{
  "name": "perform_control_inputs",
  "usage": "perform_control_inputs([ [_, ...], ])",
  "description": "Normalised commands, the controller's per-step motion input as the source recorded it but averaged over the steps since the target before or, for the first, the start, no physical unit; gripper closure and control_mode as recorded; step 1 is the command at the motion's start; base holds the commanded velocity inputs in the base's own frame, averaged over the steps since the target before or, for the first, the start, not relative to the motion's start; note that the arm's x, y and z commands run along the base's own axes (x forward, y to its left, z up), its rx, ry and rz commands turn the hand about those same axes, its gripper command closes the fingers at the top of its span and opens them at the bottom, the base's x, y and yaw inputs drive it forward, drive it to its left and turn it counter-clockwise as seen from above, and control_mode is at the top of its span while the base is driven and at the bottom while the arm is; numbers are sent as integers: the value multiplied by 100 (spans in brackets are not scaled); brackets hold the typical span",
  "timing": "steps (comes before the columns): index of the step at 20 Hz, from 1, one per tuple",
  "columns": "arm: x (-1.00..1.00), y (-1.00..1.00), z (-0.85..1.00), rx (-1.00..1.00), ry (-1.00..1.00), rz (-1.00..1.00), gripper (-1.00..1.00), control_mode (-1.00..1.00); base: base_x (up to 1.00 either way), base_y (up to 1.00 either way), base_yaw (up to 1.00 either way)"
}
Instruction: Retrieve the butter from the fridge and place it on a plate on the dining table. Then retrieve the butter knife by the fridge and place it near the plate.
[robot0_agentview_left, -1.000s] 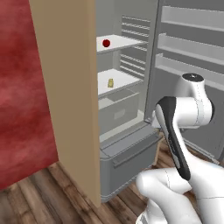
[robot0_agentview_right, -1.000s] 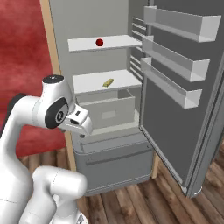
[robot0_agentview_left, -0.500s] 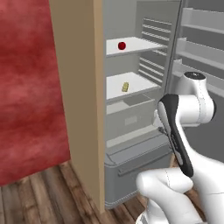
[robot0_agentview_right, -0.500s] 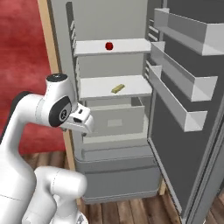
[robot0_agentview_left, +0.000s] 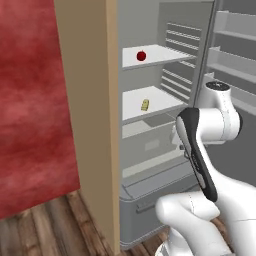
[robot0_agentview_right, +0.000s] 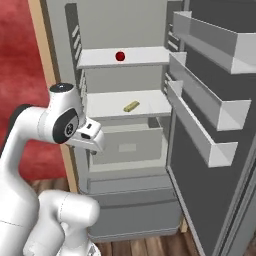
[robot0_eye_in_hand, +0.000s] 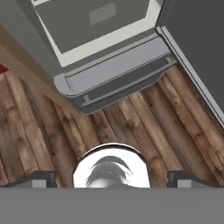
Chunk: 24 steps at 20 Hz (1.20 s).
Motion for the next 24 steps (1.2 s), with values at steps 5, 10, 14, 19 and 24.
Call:
perform_control_inputs([
  [5, 0, 0, 0, 0, 0, 0, -100, 100, 19, -68, 2],
  [10, 0, 0, 0, 0, 0, 0, -100, 100, 60, -5, 0],
  [14, 0, 0, 0, 0, 0, 0, -100, 100, 75, 0, 0],
  [19, 0, 0, 0, 0, 0, 0, -100, 100, 67, -3, 2],
  [24, 0, 0, 0, 0, 0, 0, -100, 100, 59, -19, 2],
])
